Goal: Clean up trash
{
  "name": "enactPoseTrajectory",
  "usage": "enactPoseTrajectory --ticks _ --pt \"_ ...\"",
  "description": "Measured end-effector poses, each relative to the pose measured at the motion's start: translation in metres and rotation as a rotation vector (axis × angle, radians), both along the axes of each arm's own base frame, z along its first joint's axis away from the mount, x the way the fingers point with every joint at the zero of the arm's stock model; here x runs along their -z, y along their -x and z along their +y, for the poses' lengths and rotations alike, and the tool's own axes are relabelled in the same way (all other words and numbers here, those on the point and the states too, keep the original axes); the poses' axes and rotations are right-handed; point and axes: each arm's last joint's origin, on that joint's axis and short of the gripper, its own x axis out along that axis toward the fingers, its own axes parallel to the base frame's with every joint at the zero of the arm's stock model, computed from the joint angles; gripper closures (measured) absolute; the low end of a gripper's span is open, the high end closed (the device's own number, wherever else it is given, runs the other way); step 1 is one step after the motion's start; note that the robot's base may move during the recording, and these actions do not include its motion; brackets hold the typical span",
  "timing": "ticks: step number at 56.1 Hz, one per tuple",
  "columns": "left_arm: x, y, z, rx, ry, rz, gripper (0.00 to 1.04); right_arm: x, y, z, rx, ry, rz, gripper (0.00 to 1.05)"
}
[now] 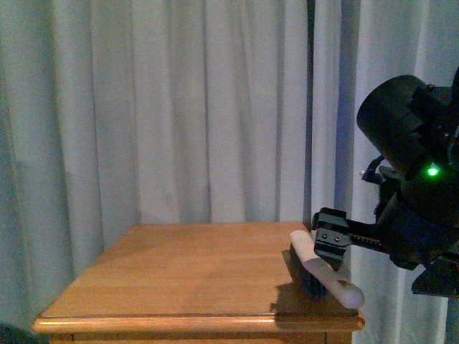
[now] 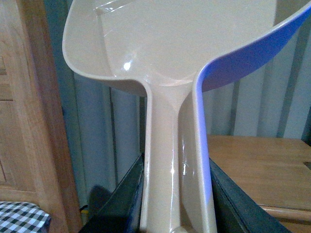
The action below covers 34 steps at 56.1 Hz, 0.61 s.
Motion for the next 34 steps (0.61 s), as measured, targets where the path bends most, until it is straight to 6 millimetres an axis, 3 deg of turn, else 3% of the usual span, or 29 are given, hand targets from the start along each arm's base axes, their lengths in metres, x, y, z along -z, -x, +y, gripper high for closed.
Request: enactPoseTrajectory --ticks 31,34 --pt "0.000 0.000 0.000 0.000 0.000 0.000 0.76 0.024 -0.027 0.028 -0.031 -0.014 0.073 0.07" --pt "0.000 0.000 0.000 0.000 0.000 0.000 0.76 0.025 -0.028 0.030 -0.032 -0.016 0.077 0.13"
